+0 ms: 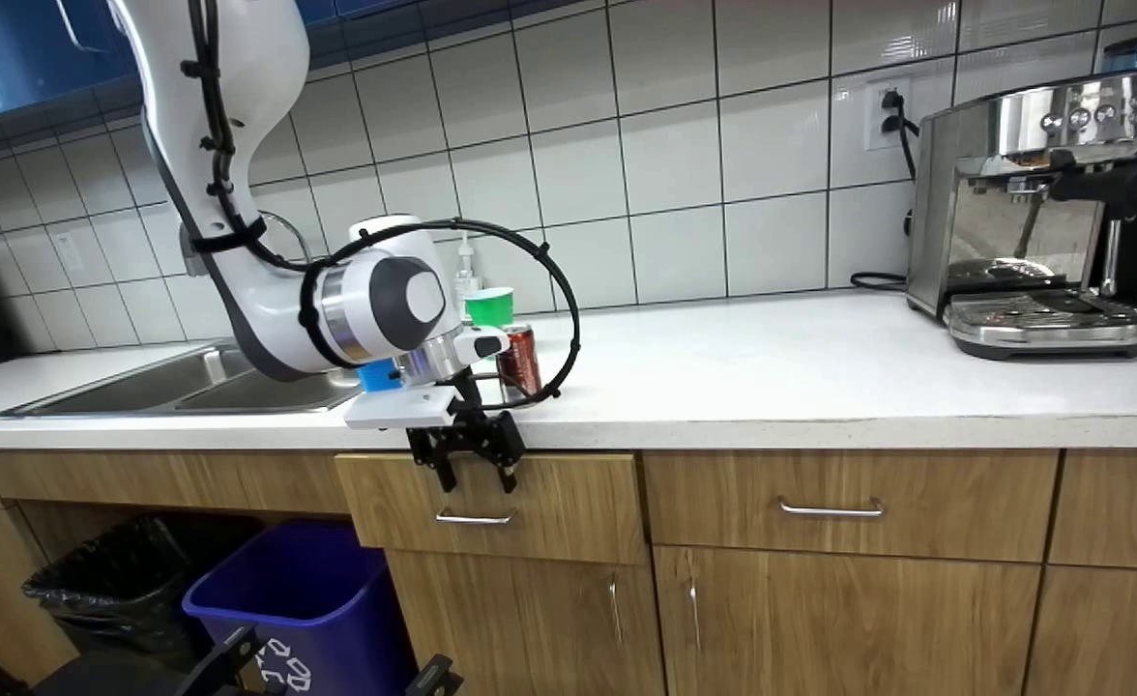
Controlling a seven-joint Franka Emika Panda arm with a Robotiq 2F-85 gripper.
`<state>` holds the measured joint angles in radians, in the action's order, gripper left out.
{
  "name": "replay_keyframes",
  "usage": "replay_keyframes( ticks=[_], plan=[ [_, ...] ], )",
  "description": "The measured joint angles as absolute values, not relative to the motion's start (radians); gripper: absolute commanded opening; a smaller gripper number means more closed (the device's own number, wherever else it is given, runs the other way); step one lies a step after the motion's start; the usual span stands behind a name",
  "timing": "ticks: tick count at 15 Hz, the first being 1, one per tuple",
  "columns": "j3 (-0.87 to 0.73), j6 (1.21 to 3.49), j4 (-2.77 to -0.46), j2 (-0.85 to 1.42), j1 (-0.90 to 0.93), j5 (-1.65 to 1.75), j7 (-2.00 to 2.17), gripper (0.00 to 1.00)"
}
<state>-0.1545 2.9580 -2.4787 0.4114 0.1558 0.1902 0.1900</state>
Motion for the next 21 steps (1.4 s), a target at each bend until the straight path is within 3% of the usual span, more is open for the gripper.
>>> replay_keyframes(
  ticks=[11,21],
  plan=[
    [-0.157,2.962,-2.481,0.422,0.154,0.179,0.189,1.00],
    [-0.175,3.034,-2.755,0.263,0.161,0.183,0.169,1.00]
  ],
)
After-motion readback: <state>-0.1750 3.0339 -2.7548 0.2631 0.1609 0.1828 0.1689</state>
